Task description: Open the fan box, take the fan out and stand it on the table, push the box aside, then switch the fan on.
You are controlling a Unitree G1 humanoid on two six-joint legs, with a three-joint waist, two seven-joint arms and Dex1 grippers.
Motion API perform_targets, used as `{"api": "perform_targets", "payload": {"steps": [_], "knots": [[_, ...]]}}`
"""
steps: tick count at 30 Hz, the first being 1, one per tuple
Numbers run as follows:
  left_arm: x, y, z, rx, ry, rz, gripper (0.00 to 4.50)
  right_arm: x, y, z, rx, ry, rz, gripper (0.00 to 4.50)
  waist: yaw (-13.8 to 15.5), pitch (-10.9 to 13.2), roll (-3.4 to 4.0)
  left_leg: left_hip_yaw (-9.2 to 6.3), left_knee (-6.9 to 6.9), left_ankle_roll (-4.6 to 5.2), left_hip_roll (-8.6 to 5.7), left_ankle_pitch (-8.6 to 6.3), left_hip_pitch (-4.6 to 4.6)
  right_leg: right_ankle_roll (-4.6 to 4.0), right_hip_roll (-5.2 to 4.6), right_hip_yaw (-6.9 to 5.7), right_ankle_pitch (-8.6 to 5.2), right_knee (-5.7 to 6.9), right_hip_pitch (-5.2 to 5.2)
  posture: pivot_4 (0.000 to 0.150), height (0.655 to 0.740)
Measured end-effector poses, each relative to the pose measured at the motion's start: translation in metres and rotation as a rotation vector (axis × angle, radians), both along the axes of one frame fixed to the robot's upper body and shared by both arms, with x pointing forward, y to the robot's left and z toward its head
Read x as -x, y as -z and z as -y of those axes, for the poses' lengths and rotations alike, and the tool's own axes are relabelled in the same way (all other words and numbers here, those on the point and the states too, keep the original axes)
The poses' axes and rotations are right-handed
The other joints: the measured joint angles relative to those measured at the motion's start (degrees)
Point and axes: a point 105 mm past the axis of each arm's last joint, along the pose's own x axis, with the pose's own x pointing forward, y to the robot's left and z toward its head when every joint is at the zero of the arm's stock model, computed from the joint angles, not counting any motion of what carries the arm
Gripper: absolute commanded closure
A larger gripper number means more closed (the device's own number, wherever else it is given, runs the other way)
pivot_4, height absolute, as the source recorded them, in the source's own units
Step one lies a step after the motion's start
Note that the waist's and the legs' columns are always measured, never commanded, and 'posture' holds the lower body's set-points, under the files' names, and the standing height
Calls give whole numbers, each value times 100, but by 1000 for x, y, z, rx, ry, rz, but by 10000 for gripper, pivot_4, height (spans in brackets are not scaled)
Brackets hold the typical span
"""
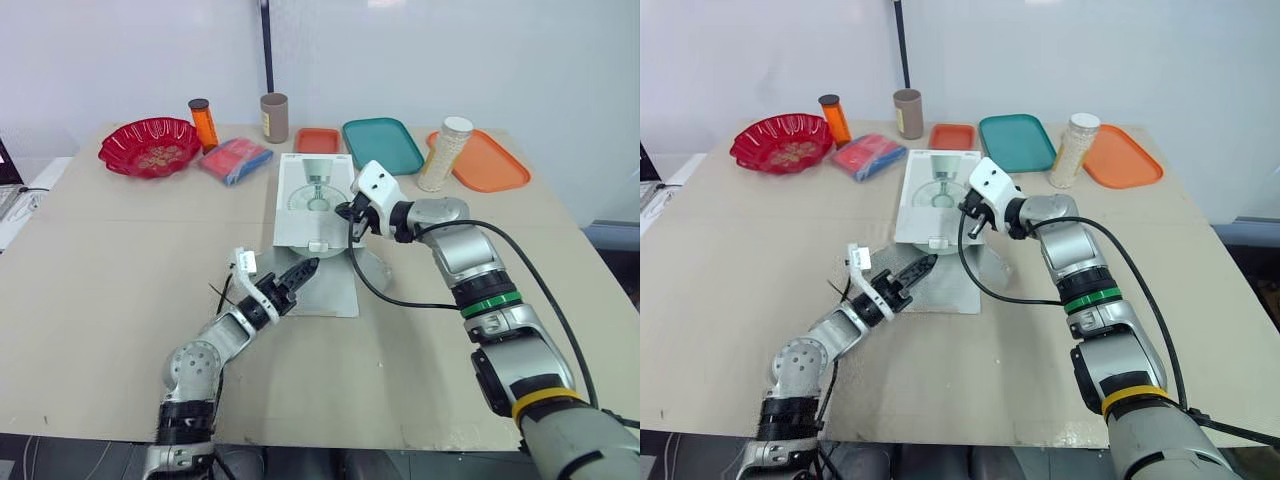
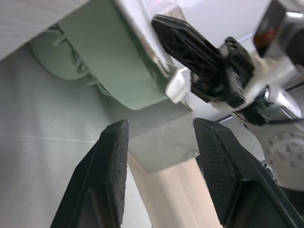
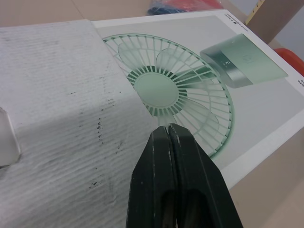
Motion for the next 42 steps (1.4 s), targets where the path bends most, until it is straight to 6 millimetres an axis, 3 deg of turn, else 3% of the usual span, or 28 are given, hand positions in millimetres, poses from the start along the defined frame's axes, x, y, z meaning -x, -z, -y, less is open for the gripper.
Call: {"api": "perform_targets", "payload": {"steps": [13,42], "knots": [[-17,-2,-2,39,-50,-25,21878,0,1,1,12,0,-1,45000,7,-1,2,-8,-1,-18,-11,11,2,8,-7,-4,0,0,7,1500,7400],[-16,0,3,47,18,-62,21878,1,1,-1,27,-7,10,45000,72,-3,5,-13,-6,-24,-17,14,4,14,-13,-9,-2,-7,15,1500,7400]]}}
